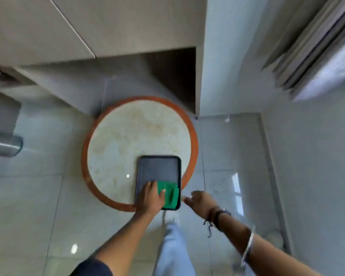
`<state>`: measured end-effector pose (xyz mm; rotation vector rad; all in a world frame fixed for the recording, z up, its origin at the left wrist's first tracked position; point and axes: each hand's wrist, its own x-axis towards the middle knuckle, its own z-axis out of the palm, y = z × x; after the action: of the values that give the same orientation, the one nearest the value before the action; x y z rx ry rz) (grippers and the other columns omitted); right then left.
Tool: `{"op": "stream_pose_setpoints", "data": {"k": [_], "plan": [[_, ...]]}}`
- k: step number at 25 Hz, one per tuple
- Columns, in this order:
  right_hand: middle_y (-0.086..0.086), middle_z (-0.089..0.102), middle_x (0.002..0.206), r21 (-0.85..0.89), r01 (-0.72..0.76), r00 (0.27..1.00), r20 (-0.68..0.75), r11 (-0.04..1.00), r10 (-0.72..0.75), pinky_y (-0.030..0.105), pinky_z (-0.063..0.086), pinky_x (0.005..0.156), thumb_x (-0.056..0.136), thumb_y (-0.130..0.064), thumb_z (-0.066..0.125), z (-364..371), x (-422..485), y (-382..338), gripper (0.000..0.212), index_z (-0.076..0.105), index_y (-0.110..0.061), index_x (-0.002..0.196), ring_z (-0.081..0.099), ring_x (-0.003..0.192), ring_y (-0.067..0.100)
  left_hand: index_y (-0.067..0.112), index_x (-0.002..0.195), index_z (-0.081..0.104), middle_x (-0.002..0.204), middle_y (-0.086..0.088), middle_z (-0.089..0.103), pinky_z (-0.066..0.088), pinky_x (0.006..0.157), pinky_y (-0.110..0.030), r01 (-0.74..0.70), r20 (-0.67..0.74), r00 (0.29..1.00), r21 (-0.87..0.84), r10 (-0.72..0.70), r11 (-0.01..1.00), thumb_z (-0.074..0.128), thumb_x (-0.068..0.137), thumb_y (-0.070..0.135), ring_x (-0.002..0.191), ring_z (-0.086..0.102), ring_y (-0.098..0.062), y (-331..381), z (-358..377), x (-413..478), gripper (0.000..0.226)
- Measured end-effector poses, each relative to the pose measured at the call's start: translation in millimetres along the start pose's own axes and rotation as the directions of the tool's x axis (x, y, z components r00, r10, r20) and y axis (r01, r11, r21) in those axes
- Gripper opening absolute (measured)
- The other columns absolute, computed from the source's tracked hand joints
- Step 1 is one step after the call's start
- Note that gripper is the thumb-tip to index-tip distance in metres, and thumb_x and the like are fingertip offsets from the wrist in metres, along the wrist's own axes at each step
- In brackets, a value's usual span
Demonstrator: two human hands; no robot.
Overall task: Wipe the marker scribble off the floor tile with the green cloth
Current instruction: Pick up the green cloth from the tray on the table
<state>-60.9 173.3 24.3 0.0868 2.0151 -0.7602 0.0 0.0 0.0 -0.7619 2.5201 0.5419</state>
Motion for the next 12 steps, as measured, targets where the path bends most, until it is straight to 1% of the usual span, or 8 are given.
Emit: {"op": "stream_pose_setpoints", "data": {"k": [1, 2, 3, 5, 7, 9, 11, 12], "plan": [[0.006, 0.06, 0.066, 0.041, -0.058, 0.997, 0.057, 0.997, 0.056, 0.025, 0.035, 0.065, 0.089, -0.046, 0.058, 30.6, 17.0, 6.9, 0.042, 0.053, -0.013, 0.064, 0.057, 0.073, 0.027, 0.007, 0.126, 0.054, 0.127, -0.017, 0.06, 0.047, 0.094, -0.041, 0.074, 0.008, 0.997, -0.044, -0.074, 0.996, 0.056, 0.091, 0.037, 0.117, 0.057, -0.034, -20.2, 16.0, 11.4, 0.046], [0.002, 0.053, 0.059, 0.123, -0.083, 0.995, 0.057, 0.989, 0.076, 0.025, 0.034, 0.063, 0.088, -0.046, 0.06, 58.3, 37.3, 13.0, 0.044, 0.045, -0.017, 0.057, 0.052, 0.064, 0.024, 0.005, 0.125, 0.056, 0.124, -0.018, 0.061, 0.047, 0.095, -0.041, 0.144, 0.024, 0.99, -0.119, -0.142, 0.982, 0.061, 0.089, 0.034, 0.116, 0.058, -0.035, -34.6, 29.8, 25.7, 0.046], [0.003, 0.054, 0.061, 0.163, -0.117, 0.992, 0.055, 0.98, 0.109, 0.025, 0.034, 0.063, 0.087, -0.045, 0.061, 79.2, 54.9, 16.8, 0.044, 0.045, -0.019, 0.056, 0.051, 0.062, 0.022, 0.003, 0.122, 0.057, 0.123, -0.02, 0.061, 0.048, 0.096, -0.042, 0.191, 0.031, 0.982, -0.183, -0.189, 0.964, 0.065, 0.087, 0.032, 0.115, 0.058, -0.036, -46.5, 43.3, 39.2, 0.047], [0.014, 0.067, 0.082, 0.21, -0.205, 0.978, 0.024, 0.956, 0.205, 0.024, 0.034, 0.063, 0.085, -0.043, 0.063, 109.9, 87.2, 12.6, 0.034, 0.06, -0.011, 0.072, 0.061, 0.077, 0.027, 0.002, 0.113, 0.06, 0.117, -0.02, 0.063, 0.052, 0.093, -0.043, 0.293, 0.07, 0.956, -0.249, -0.285, 0.923, 0.071, 0.082, 0.031, 0.109, 0.062, -0.037, -60.8, 60.9, 68.7, 0.044], [0.017, 0.07, 0.101, 0.227, -0.259, 0.959, -0.057, 0.939, 0.278, 0.026, 0.039, 0.065, 0.08, -0.043, 0.066, 126.6, 112.6, 3.1, 0.039, 0.065, -0.006, 0.094, 0.064, 0.092, 0.031, 0.005, 0.103, 0.063, 0.108, -0.017, 0.068, 0.055, 0.086, -0.039, 0.329, 0.084, 0.944, -0.312, -0.319, 0.891, 0.074, 0.077, 0.031, 0.099, 0.066, -0.034, -64.6, 73.7, 91.0, 0.039], [0.017, 0.067, 0.11, 0.244, -0.353, 0.924, -0.064, 0.904, 0.378, 0.031, 0.049, 0.076, 0.073, -0.047, 0.068, 140.0, 124.4, -7.7, 0.05, 0.064, -0.008, 0.105, 0.064, 0.1, 0.033, 0.004, 0.104, 0.066, 0.105, -0.015, 0.071, 0.055, 0.084, -0.037, 0.355, 0.156, 0.935, -0.409, -0.319, 0.84, 0.074, 0.078, 0.025, 0.097, 0.067, -0.03, -67.4, 83.3, 99.9, 0.035], [0.015, 0.065, 0.115, 0.313, -0.433, 0.876, -0.072, 0.845, 0.476, 0.036, 0.052, 0.088, 0.069, -0.046, 0.07, 146.0, 133.2, -12.0, 0.057, 0.061, -0.01, 0.113, 0.062, 0.105, 0.034, 0.004, 0.098, 0.071, 0.096, -0.014, 0.074, 0.053, 0.072, -0.029, 0.419, 0.245, 0.908, -0.526, -0.34, 0.741, 0.076, 0.077, 0.022, 0.086, 0.068, -0.026, -72.8, 88.0, 100.5, 0.028], [0.014, 0.066, 0.114, 0.364, -0.452, 0.858, -0.073, 0.815, 0.508, 0.039, 0.053, 0.089, 0.068, -0.042, 0.072, 142.2, 134.5, -13.5, 0.056, 0.061, -0.01, 0.113, 0.063, 0.104, 0.033, 0.004, 0.093, 0.073, 0.089, -0.013, 0.074, 0.05, 0.067, -0.026, 0.463, 0.305, 0.887, -0.578, -0.348, 0.672, 0.078, 0.076, 0.022, 0.08, 0.067, -0.024, -73.8, 84.5, 99.0, 0.025]]}}
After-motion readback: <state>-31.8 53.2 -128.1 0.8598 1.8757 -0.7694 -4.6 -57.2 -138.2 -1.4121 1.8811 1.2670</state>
